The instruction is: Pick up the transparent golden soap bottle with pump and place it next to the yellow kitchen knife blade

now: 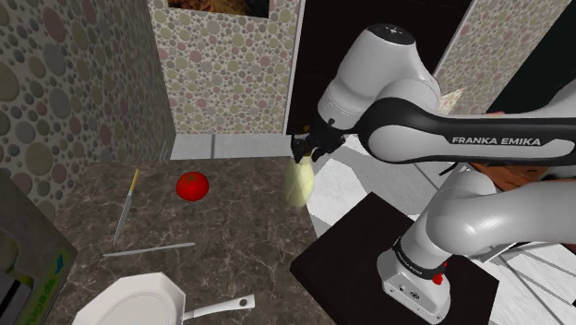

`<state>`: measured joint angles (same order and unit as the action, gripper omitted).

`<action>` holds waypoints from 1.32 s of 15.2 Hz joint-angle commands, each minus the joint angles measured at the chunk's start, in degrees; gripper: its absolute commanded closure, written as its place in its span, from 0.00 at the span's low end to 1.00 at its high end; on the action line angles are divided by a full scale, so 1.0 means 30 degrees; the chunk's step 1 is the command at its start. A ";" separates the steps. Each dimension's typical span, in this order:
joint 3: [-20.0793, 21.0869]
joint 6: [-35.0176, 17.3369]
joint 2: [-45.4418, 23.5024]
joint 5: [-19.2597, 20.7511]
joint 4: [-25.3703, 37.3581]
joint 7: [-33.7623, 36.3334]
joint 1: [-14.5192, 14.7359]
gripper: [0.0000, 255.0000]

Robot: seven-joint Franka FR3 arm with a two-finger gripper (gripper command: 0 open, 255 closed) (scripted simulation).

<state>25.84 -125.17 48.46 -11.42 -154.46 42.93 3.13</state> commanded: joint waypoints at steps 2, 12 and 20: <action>-0.0216 0.0773 0.0102 0.0156 0.0686 -0.0081 -0.0091 1.00; -0.0876 0.3309 0.0216 0.0642 0.3131 -0.0316 -0.0381 1.00; -0.1294 0.5202 -0.0038 0.1000 0.5290 -0.0460 -0.0638 1.00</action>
<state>22.01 -110.14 48.64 -8.55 -139.49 41.54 1.35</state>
